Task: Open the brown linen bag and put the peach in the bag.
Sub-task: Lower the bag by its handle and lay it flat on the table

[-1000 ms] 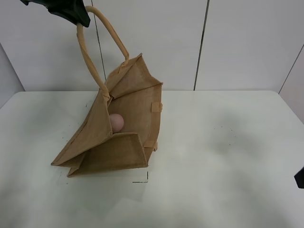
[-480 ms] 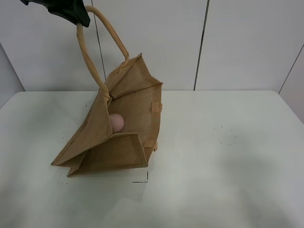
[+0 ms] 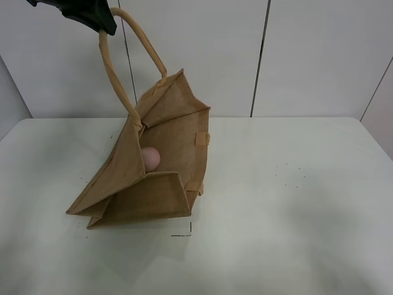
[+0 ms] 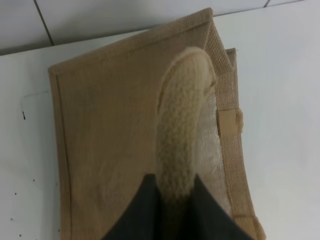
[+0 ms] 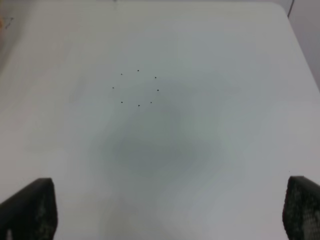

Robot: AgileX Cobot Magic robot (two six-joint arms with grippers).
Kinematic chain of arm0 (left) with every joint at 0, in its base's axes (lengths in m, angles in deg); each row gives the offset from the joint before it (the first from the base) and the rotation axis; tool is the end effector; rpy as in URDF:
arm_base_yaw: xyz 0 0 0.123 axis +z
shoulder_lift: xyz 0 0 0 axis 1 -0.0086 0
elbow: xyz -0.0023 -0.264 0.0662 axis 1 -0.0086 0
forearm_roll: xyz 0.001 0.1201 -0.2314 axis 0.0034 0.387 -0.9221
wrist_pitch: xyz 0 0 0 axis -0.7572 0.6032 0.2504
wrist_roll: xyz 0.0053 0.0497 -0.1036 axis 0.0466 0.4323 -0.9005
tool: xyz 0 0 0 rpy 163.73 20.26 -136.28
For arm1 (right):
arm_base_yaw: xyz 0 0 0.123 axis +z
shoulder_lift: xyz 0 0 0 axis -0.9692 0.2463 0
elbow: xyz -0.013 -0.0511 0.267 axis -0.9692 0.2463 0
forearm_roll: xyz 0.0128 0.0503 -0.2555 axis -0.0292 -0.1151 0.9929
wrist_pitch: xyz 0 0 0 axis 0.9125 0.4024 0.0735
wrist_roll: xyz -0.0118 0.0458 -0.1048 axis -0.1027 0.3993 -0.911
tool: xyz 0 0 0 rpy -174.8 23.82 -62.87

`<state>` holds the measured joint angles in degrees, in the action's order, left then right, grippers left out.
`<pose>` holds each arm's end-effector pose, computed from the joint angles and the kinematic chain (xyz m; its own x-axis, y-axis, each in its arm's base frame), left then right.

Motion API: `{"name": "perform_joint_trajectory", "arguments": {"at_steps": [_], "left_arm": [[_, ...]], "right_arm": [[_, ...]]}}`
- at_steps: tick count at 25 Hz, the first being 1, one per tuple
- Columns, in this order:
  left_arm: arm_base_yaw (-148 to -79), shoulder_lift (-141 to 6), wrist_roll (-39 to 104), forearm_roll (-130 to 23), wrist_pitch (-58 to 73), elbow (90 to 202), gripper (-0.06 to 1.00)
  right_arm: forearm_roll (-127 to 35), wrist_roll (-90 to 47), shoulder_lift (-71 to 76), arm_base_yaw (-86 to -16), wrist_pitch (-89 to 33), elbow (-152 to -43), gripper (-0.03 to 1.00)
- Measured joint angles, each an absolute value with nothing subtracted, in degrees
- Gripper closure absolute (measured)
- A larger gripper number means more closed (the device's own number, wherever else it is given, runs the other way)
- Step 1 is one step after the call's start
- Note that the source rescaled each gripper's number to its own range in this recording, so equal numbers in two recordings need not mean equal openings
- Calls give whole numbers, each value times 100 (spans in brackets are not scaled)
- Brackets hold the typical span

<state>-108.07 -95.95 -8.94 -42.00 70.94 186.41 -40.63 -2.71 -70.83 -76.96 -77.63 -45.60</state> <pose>0.3843 -0.1322 0.4209 -0.6960 0.0952 -0.7117 0.2474 0.9623 -0.1133 0.0397 0.0033 0.2711 -0.4328 -0.0401 -0.9006 -0.0322 0.9991 -0.0290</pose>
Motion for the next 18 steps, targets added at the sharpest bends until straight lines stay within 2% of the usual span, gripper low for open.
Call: {"name": "perform_joint_trajectory", "arguments": {"at_steps": [6,14,18], "left_arm": [[-10807,-9595,-879,-4257,7019,17970,94],[-10811,-9770,-830,-4414,5749,16503,94],[-10811,-10312,-591,-4784,5397,16348,93]], "right_arm": [[-4033,-253,-7083,-7696,-7763,-4560,-3],[-4027,-253,-7083,-7696,-7763,-4560,-3],[-4022,-253,-7083,-7696,-7763,-4560,-3]]}}
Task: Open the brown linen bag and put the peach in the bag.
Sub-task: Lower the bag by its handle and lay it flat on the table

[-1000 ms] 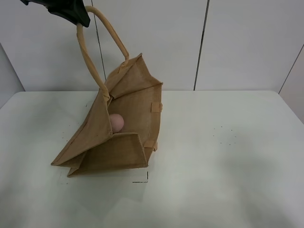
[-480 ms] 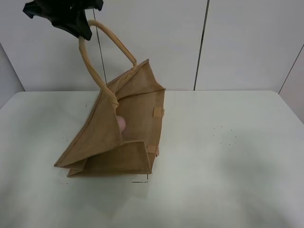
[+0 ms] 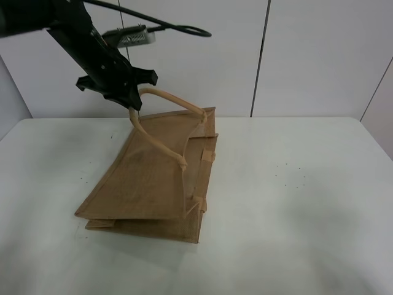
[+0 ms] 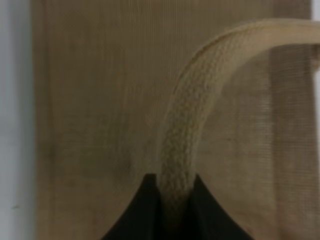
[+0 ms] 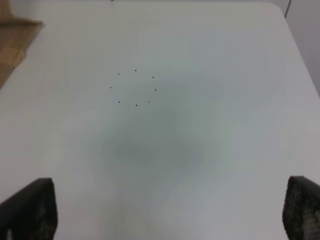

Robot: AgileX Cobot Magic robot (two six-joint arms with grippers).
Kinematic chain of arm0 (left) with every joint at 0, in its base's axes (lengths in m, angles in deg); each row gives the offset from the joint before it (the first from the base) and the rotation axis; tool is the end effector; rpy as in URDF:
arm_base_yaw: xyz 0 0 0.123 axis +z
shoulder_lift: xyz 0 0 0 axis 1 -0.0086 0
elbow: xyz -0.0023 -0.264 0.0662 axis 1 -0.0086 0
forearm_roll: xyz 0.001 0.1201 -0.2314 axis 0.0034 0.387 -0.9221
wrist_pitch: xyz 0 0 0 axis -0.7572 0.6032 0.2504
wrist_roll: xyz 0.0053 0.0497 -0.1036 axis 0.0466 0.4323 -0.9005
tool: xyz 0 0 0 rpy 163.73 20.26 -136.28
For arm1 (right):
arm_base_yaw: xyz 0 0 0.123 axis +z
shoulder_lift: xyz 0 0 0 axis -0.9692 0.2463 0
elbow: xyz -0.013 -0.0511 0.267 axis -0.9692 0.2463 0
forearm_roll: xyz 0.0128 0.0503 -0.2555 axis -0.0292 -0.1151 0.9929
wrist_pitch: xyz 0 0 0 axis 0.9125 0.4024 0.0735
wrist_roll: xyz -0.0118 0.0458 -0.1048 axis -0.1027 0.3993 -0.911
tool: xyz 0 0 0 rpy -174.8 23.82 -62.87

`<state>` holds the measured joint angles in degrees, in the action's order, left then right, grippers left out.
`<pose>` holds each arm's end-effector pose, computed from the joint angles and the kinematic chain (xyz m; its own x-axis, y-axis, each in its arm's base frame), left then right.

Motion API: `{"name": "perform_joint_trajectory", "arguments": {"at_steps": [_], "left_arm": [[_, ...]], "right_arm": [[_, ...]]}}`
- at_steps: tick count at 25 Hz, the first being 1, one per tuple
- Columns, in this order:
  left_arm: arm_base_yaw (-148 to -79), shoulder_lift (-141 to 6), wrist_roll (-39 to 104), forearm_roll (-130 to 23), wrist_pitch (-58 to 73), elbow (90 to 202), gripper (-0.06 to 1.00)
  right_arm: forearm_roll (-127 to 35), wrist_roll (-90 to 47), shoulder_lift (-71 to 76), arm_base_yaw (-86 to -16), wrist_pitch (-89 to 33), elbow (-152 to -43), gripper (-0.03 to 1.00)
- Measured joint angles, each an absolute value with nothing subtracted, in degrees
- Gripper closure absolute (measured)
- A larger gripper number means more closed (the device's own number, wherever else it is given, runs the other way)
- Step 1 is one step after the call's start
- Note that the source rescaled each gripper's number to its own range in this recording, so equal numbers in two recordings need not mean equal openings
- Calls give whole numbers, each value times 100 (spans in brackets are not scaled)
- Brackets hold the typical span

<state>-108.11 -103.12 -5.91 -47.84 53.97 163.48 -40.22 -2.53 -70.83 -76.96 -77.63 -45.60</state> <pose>0.4205 -0.1536 0.2592 -0.8399 0.1239 -0.5284 0.2454 0.9551 -0.1660 0.0397 0.0026 0.2711 -0.4332 -0.0406 -0.9004 -0.0269 0.9991 -0.0321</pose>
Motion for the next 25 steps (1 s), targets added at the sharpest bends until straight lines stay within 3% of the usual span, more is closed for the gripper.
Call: {"name": "perform_joint_trajectory", "arguments": {"at_steps": [1,3,4,6,8,9,14,21,25], "left_arm": [[-10811,-10460,-443,-4962,5329,16342,89],[-10811,-10830,-149,-5323,5207,16324,65],[-10811,-10830,-149,-5323,5207,16324,65],[-10811,-11113,105,-5650,5116,16318,32],[-10811,-11387,197,-5838,5100,16318,10],[-10811,-11486,217,-5865,5105,16318,4],[-10811,-11695,252,-5741,5136,16314,-3],[-10804,-11683,-591,-4032,5587,16800,-4],[-10403,-11683,-864,-3515,5947,17188,-4]], "right_arm": [[-4022,-253,-7083,-7696,-7763,-4560,-3],[-4022,-253,-7083,-7696,-7763,-4560,-3],[-4022,-253,-7083,-7696,-7763,-4560,-3],[-4022,-253,-7083,-7696,-7763,-4560,-3],[-4020,-253,-7083,-7696,-7763,-4560,-3],[-4015,-253,-7083,-7696,-7763,-4560,-3],[-4015,-253,-7083,-7696,-7763,-4560,-3],[-4015,-253,-7083,-7696,-7763,-4560,-3],[-4015,-253,-7083,-7696,-7763,-4560,-3]]}}
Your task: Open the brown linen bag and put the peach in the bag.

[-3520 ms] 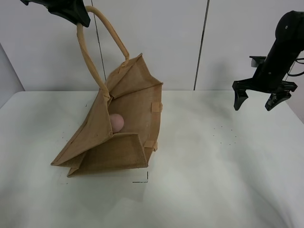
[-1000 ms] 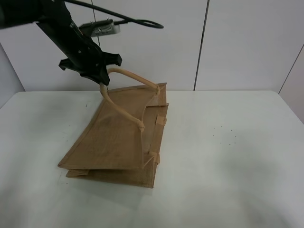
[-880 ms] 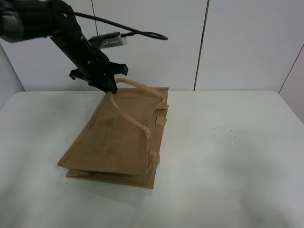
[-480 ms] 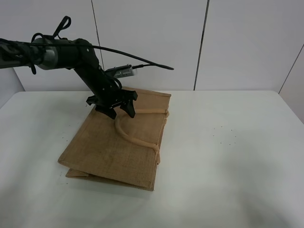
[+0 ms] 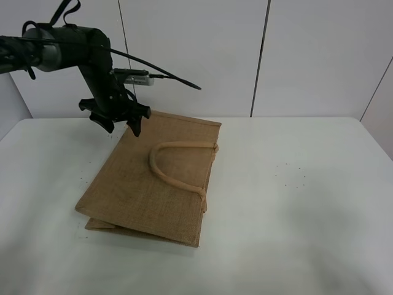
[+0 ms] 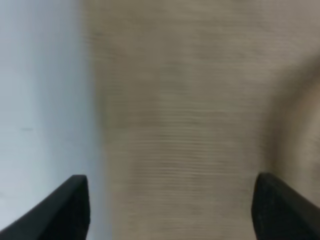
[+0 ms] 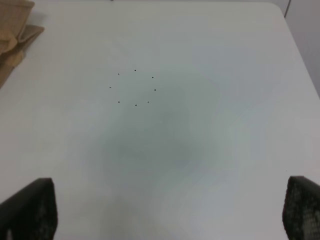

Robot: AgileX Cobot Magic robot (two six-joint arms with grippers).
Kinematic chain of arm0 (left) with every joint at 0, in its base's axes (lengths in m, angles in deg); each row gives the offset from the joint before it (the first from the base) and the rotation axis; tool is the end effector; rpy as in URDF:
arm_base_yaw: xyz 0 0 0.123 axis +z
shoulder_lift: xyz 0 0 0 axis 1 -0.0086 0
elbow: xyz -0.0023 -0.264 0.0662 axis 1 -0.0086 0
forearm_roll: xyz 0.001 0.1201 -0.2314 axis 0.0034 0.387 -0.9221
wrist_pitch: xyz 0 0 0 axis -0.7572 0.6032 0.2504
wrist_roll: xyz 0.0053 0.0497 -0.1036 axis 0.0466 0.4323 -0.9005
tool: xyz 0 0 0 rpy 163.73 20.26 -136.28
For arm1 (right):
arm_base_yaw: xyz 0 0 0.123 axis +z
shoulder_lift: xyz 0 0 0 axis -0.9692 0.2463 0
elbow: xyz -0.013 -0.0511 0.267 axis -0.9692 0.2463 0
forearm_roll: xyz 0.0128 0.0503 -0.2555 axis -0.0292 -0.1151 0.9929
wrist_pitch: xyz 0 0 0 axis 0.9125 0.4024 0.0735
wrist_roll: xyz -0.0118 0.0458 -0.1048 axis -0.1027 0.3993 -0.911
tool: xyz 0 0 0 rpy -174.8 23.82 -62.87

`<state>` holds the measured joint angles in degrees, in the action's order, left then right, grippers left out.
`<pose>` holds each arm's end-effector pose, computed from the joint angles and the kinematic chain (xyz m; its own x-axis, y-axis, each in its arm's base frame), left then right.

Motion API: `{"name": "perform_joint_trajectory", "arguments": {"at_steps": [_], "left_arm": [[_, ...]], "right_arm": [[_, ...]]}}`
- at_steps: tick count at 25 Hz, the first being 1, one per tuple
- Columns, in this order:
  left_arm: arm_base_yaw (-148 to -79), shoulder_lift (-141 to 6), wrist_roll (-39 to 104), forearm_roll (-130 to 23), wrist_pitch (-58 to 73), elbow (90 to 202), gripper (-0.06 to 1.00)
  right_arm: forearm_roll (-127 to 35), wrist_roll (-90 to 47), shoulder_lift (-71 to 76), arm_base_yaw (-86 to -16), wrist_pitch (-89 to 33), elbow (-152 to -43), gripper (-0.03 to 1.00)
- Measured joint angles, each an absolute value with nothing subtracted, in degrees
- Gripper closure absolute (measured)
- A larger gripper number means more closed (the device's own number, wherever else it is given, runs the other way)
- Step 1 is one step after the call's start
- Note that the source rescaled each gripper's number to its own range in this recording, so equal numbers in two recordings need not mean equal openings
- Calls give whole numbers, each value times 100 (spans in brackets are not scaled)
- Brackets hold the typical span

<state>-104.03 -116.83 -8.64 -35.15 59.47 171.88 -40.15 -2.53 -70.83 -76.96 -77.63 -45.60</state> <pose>0.4669 -0.1120 0.1884 -0.9084 0.1693 -0.3823 0.1649 0.9853 0.0444 0.0397 0.0025 0.2711 -0.4333 -0.0412 -0.9003 -0.0263 0.9991 -0.0331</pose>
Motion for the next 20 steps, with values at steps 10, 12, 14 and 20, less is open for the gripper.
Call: {"name": "perform_joint_trajectory", "arguments": {"at_steps": [10,12,14,20], "left_arm": [[-9227,-11683,-690,-3509,6624,17242,-4],[-9211,-11672,-642,-3648,6815,17242,-4],[-9211,-11614,-597,-3855,7023,17242,-4],[-9217,-11216,-537,-4063,7062,17141,-3]], "right_arm": [[-4015,-253,-7083,-7696,-7763,-4560,-3],[-4015,-253,-7083,-7696,-7763,-4560,-3],[-4015,-253,-7083,-7696,-7763,-4560,-3],[-4015,-253,-7083,-7696,-7763,-4560,-3]]}}
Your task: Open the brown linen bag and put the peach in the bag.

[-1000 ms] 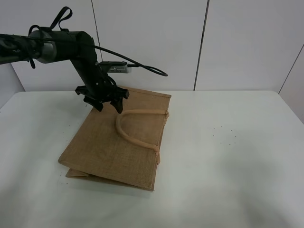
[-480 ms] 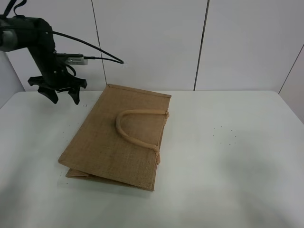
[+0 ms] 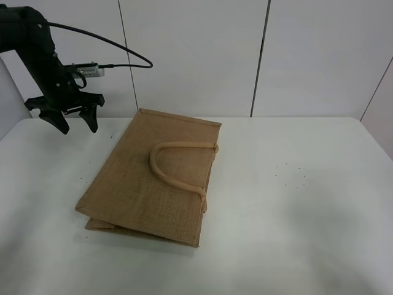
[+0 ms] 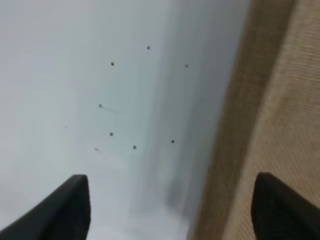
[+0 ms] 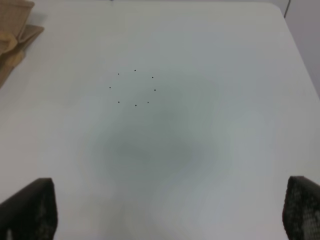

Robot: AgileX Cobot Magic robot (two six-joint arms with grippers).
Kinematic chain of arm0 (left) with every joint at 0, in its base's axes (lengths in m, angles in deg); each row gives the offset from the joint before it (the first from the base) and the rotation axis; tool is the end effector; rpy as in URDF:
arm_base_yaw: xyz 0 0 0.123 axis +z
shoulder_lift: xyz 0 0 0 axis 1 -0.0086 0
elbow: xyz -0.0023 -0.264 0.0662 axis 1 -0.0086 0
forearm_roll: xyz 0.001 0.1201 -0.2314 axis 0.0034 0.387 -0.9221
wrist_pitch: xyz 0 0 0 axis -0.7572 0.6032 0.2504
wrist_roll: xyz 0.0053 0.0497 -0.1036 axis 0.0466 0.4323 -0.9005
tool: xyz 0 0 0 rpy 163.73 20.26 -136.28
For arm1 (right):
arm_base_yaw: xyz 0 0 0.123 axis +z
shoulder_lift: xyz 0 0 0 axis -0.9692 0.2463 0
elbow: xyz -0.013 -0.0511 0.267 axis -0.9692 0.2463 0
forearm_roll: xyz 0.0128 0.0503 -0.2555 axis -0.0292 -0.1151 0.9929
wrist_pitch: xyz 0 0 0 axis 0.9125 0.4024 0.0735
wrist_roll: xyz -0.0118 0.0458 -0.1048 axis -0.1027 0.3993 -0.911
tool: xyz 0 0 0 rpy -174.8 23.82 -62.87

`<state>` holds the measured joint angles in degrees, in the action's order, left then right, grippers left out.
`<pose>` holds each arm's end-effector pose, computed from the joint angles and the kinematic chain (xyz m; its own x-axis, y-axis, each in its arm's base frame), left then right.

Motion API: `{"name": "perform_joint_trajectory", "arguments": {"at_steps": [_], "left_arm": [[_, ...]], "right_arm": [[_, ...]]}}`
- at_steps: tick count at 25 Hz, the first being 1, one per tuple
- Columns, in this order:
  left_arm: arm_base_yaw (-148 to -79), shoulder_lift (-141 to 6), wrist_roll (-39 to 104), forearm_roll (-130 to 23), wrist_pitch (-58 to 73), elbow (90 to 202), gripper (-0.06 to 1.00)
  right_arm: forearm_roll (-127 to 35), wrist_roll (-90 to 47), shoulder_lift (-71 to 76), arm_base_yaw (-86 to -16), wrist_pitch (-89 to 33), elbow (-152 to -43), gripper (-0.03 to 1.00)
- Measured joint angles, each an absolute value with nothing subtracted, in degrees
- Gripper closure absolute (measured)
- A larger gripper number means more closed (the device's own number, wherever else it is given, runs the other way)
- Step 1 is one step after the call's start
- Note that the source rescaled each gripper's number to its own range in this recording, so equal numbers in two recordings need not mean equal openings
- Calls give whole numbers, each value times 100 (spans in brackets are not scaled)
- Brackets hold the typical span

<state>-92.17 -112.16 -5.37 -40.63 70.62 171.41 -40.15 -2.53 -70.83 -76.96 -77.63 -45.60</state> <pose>0.4507 -0.0214 0.2164 -0.9651 -0.0153 -0.2613 -0.0103 0.9997 -0.0206 0.0397 0.0025 0.2711 -0.4333 -0.0412 -0.9003 -0.0263 0.9991 -0.0331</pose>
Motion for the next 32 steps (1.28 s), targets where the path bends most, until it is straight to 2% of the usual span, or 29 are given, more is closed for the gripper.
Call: {"name": "perform_joint_trajectory", "arguments": {"at_steps": [6,12,25,32], "left_arm": [[-9217,-10260,-537,-4032,7062,16337,-3],[-9217,-8830,-522,-4032,7062,14724,-3],[-9217,-4241,-518,-3594,6745,10461,-1],[-9217,-1940,-471,-3605,6505,9513,-1]], "right_arm": [[-4015,-253,-7083,-7696,-7763,-4560,-3],[-4015,-253,-7083,-7696,-7763,-4560,-3],[-4015,-253,-7083,-7696,-7763,-4560,-3],[-4015,-253,-7083,-7696,-7763,-4560,-3]]}}
